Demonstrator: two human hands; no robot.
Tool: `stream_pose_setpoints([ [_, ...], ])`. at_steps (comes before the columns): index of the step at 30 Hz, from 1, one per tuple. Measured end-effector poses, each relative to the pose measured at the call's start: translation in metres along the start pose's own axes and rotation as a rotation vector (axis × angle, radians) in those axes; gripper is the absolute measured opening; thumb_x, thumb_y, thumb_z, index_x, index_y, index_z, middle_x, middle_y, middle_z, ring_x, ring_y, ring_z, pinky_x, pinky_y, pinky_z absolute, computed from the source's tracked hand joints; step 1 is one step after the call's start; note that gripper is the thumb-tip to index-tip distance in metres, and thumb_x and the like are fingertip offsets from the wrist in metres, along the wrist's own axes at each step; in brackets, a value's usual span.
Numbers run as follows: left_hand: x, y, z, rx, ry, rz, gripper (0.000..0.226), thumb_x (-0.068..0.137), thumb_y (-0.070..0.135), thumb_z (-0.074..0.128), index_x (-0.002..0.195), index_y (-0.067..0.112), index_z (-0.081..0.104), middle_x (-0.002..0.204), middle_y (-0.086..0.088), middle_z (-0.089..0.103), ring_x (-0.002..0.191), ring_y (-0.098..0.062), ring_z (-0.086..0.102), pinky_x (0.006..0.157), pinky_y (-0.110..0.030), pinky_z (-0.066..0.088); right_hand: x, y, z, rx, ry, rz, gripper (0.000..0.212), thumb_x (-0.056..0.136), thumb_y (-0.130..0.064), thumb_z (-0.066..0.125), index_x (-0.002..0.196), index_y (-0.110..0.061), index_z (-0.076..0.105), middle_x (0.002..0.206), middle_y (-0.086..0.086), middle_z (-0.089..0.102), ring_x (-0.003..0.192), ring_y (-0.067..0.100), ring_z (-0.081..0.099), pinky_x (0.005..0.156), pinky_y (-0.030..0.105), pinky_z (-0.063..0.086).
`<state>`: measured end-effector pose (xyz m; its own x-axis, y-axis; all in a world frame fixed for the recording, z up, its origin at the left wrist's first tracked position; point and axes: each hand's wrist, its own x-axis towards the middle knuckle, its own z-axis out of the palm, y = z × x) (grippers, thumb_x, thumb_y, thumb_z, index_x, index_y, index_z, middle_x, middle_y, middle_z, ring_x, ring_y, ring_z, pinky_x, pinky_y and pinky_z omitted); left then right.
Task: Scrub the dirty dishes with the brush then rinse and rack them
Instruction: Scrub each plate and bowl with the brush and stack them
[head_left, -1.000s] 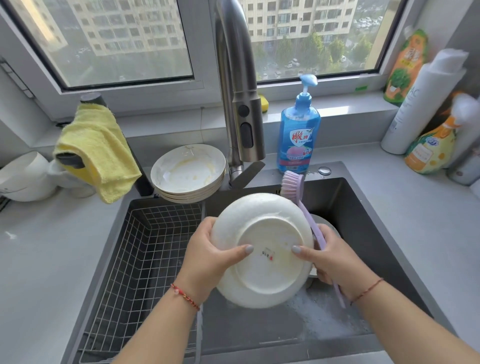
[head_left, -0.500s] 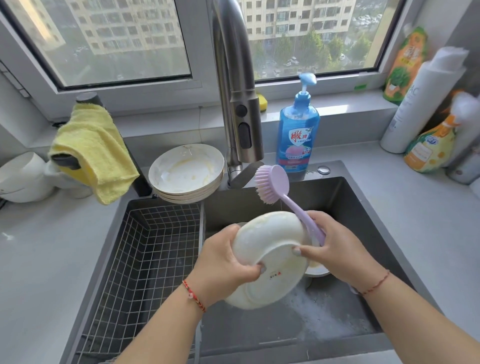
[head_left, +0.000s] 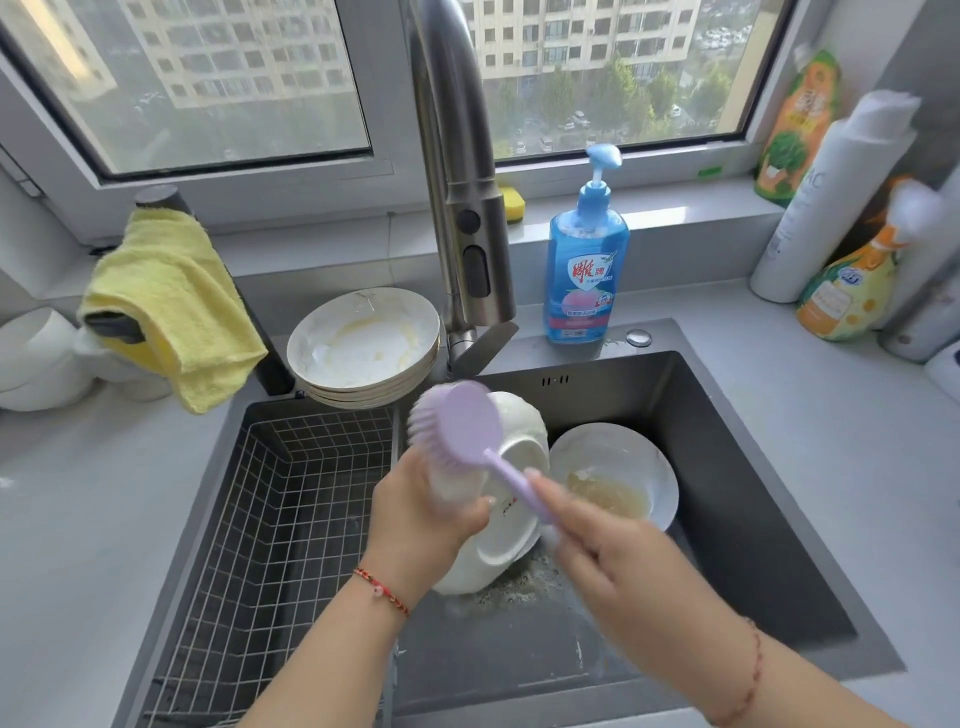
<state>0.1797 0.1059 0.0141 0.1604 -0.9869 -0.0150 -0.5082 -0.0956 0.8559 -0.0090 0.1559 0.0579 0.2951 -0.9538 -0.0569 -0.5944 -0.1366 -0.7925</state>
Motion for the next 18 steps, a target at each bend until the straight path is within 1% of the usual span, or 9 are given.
stream_pose_setpoints([
  [2,0.0,-0.002,0.002,-0.052,0.011,0.001,0.041,0.066,0.012,0.088,0.094,0.026,0.061,0.087,0.008,0.067,0.09,-0.017,0.068,0.066,-0.01,0.05,-0.005,-0.007,0.004,-0.141,-0.065,-0.049,0.055,0.099,-0.026,0.044,0.13,-0.065,0.022,0.059,-0.005,0.046,0.054,0.01,0.042,0.053,0.02,0.031],
  [4,-0.002,-0.002,0.0,0.001,0.01,0.023,0.038,0.063,0.018,0.089,0.089,0.022,0.061,0.084,0.004,0.068,0.081,-0.016,0.067,0.064,-0.018,0.051,0.001,-0.001,-0.003,-0.138,0.002,0.021,0.053,0.099,-0.026,0.045,0.127,-0.064,0.022,0.061,-0.002,0.053,0.052,0.007,0.045,0.051,0.019,0.033],
  [6,-0.005,-0.002,-0.003,0.009,0.027,0.027,0.037,0.061,0.016,0.09,0.081,0.017,0.058,0.077,0.002,0.065,0.072,-0.014,0.063,0.058,-0.019,0.049,0.009,0.014,-0.014,-0.024,0.103,0.17,0.045,0.099,-0.026,0.044,0.127,-0.06,0.034,0.063,-0.003,0.058,0.05,0.003,0.05,0.05,0.019,0.04],
  [7,-0.006,-0.003,-0.005,0.007,0.038,0.039,0.038,0.061,0.017,0.09,0.08,0.017,0.058,0.077,0.002,0.065,0.071,-0.013,0.063,0.058,-0.02,0.05,0.012,0.022,-0.019,0.046,0.132,0.249,0.04,0.099,-0.025,0.043,0.121,-0.06,0.043,0.063,-0.003,0.057,0.049,0.005,0.049,0.049,0.022,0.041],
  [9,-0.007,-0.003,-0.008,-0.007,0.058,0.051,0.039,0.06,0.016,0.091,0.081,0.018,0.059,0.079,0.005,0.066,0.071,-0.008,0.063,0.06,-0.019,0.051,0.015,0.036,-0.023,0.192,0.138,0.413,0.039,0.1,-0.024,0.041,0.102,-0.061,0.053,0.055,-0.003,0.042,0.043,0.01,0.033,0.041,0.023,0.031],
  [11,-0.007,-0.003,-0.01,-0.014,0.052,0.064,0.039,0.06,0.016,0.091,0.082,0.019,0.059,0.08,0.006,0.065,0.072,-0.006,0.063,0.061,-0.018,0.051,0.014,0.039,-0.021,0.267,0.123,0.486,0.036,0.1,-0.024,0.041,0.103,-0.056,0.056,0.049,-0.006,0.032,0.043,0.01,0.026,0.041,0.022,0.024],
  [14,-0.008,-0.002,-0.009,0.022,0.021,0.083,0.038,0.062,0.018,0.09,0.083,0.02,0.059,0.079,0.006,0.065,0.071,-0.007,0.062,0.06,-0.019,0.051,0.013,0.024,-0.022,0.207,0.142,0.345,0.037,0.1,-0.024,0.042,0.121,-0.055,0.047,0.045,-0.012,0.038,0.039,0.005,0.028,0.04,0.022,0.027],
  [16,-0.008,-0.001,-0.005,0.026,0.006,0.068,0.037,0.063,0.018,0.09,0.08,0.022,0.057,0.075,0.007,0.063,0.067,-0.007,0.06,0.057,-0.015,0.048,0.008,0.004,-0.023,0.093,0.108,0.19,0.043,0.099,-0.025,0.044,0.123,-0.061,0.042,0.056,-0.008,0.051,0.04,0.006,0.031,0.042,0.021,0.029],
  [18,-0.009,0.002,-0.003,0.016,0.004,0.051,0.04,0.064,0.016,0.089,0.08,0.026,0.054,0.077,0.012,0.062,0.07,-0.007,0.059,0.059,-0.01,0.046,-0.002,-0.013,-0.019,-0.08,-0.003,0.08,0.051,0.098,-0.028,0.044,0.122,-0.072,0.032,0.068,-0.001,0.062,0.045,0.012,0.04,0.048,0.028,0.037],
])
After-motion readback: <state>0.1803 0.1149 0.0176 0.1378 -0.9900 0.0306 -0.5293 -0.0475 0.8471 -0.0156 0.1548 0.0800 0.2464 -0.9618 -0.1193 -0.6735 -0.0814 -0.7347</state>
